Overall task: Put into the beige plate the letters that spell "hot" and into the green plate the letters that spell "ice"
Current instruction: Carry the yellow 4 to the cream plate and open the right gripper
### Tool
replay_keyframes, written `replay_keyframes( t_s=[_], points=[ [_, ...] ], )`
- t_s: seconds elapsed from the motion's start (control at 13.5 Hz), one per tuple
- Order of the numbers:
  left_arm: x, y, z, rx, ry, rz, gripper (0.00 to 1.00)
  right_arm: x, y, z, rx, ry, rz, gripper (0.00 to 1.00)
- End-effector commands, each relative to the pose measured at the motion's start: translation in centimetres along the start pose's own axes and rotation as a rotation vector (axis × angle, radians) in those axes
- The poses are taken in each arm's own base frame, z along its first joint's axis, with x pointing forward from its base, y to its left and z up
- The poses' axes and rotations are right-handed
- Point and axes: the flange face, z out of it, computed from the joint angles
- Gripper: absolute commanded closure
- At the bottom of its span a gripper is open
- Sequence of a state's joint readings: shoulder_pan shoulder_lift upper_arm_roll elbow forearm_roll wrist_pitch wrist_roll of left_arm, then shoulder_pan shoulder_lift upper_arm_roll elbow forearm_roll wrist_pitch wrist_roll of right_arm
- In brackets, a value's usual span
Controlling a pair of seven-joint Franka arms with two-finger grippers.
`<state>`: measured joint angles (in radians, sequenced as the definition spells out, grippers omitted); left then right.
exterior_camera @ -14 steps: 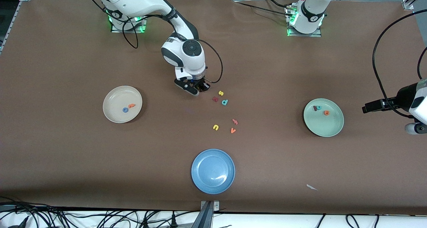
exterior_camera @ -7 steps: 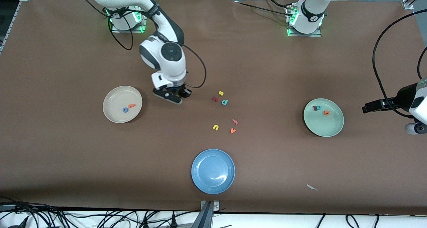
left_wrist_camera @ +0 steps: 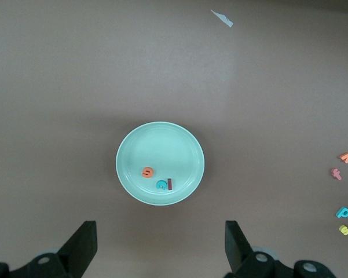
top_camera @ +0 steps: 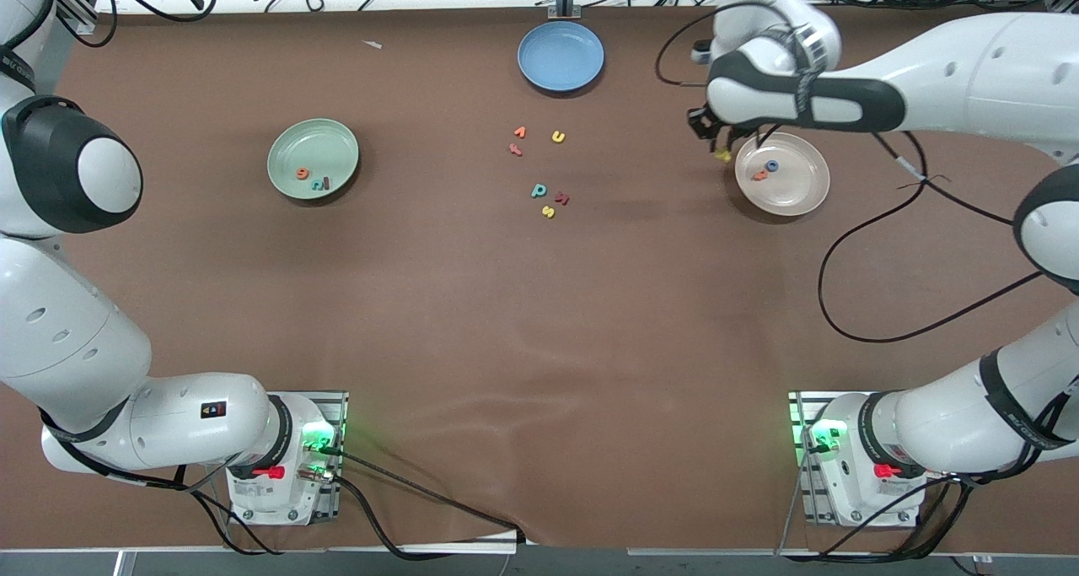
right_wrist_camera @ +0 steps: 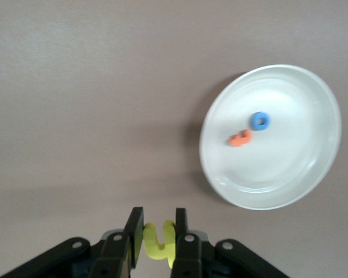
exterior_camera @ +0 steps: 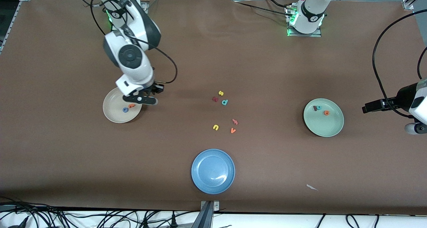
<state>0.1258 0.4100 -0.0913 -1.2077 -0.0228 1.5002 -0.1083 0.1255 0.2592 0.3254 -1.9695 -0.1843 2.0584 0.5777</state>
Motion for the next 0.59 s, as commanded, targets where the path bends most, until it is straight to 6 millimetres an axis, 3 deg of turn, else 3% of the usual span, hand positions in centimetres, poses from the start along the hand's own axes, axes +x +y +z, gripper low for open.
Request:
replay_keyframes(
  t_s=[0.0,0.15,0.37,0.44,0.52],
  points=[
    [-0.8,0.0,-0.4,-0.008,0.002,0.024,0.03,-0.6,4.7,-0.5,0.004,-0.033,-0.086,0.98],
    [-0.8,0.0,-0.4,-0.008,0.002,0.024,0.03,-0.4,8.7,0.4,0.003,-0.046,-0.152,0.97],
    [-0.8,0.0,-0.4,-0.008,0.002,0.024,0.03,0.0,12.0,1.6,0.009,-0.053,-0.193,0.92],
    [-0.8,0.0,-0.4,-0.008,0.002,0.024,0.03,-0.1,12.7,2.4,0.01,-0.058,-0.193,0.85],
    [-0.8,0.0,-0.4,-0.008,0.002,0.024,0.03,-0.2,13.4,3.1,0.012,-0.053,-0.187,0.61]
  ],
)
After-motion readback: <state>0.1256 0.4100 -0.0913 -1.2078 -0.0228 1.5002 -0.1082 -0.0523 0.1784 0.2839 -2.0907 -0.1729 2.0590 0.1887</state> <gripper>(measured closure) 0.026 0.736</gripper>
